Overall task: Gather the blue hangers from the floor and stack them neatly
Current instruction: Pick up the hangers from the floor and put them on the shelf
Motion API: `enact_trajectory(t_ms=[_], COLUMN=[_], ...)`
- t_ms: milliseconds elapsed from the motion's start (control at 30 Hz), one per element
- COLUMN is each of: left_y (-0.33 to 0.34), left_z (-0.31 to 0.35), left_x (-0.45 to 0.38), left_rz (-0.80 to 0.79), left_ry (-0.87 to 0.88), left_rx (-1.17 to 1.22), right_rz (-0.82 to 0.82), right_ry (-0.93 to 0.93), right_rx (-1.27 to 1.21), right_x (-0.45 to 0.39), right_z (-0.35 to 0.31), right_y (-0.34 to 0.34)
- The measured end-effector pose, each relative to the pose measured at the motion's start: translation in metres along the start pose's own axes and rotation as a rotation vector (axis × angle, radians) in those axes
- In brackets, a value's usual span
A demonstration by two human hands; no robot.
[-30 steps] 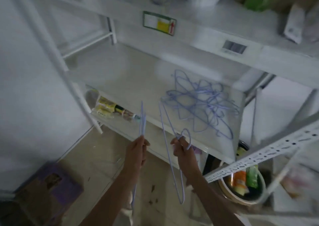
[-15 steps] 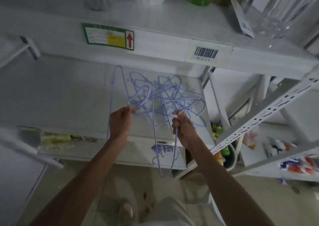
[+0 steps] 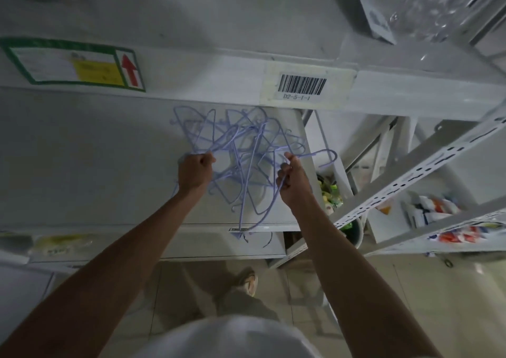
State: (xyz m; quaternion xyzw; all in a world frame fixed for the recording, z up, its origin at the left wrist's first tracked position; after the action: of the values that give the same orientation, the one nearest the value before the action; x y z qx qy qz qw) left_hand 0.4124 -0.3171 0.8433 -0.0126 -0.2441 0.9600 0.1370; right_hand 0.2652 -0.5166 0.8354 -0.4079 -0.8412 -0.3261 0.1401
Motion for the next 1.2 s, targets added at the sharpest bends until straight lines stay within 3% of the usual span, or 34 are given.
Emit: enact_trajectory(t_ms=[300,433,667,867,967,1100,1200], left_y=[0.054,0.068,0.048,-0.006,-0.05,-0.096,-0.107], left_z=[0.009,0.008,-0.016,-0.042,-0.061,-0.095,-0.122], left_x=[-0.036,-0.031,0.004,0.051,0.087,0.168,0.243], left_rz=[-0.174,-0.259,-0.204,-0.045,0.024,0.186,0.33], left_ry=[-0.108,-0.144,-0.113,-0.004,-0.028,-0.19,-0.312], left_rx=[-0.077,-0.036,0.081,0.033,-0.11,-0.233,-0.233], right_rz=[0.225,0.316,0.404,0.17,-0.069,-0.441,-0.658], right_ry=[0.037,0.022,-0.4,-0.593,-0.653,-0.83,-0.926], right_rx=[0.457,0.547,1.076,1.261,1.437,1.691,1.74], right_x=[-0.049,-0.052,0.008,0.053,0.066,0.08,0.096], right_z=[-0.016,-0.023,-0.009,0.03,0.049,0.081,0.111], right_y=[0.003,-0.014,-0.017,-0.002,0.023,0.056,0.061])
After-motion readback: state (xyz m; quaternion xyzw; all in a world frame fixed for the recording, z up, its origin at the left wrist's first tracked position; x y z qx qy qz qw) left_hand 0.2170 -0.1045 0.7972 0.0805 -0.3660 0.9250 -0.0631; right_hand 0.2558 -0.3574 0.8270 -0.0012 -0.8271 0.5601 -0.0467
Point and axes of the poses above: each hand's wrist, its own x-axis away from the middle knuckle, its own y-axis out of the palm, z = x × y, the point moved 2 cm from there along -x, towards the middle knuckle, and after that the axes turned 6 degrees about x, right-handed, at the moved point
